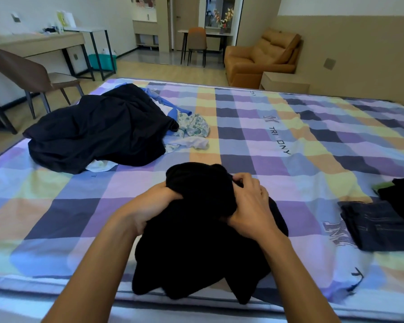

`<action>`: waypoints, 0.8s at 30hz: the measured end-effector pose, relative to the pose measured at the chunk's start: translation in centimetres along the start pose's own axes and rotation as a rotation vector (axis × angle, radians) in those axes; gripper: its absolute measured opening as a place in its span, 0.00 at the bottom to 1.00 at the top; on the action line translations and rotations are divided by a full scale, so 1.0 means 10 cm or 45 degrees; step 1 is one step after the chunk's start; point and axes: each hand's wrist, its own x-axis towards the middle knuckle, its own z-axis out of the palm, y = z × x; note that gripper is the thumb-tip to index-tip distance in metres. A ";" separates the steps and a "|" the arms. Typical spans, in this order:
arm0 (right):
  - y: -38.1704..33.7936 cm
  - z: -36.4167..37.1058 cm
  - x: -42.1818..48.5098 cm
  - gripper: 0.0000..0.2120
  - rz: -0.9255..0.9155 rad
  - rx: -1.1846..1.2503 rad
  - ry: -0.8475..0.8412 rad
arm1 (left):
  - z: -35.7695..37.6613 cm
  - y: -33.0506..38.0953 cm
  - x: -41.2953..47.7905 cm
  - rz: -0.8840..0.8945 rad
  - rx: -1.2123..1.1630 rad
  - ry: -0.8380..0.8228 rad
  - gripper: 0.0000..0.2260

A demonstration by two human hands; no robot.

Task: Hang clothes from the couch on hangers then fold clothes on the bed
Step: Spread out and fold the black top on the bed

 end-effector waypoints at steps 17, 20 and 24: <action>-0.25 -0.41 0.27 0.04 -0.004 1.042 -0.389 | 0.06 -0.24 -0.06 0.190 0.087 -0.175 0.21; -0.10 -0.79 0.32 0.16 -0.074 0.826 -0.472 | -0.04 -0.19 -0.09 0.167 -0.048 -0.097 0.23; 0.11 -1.12 0.35 0.07 -0.094 0.700 -0.576 | -0.10 -0.13 -0.15 0.101 -0.340 -0.118 0.32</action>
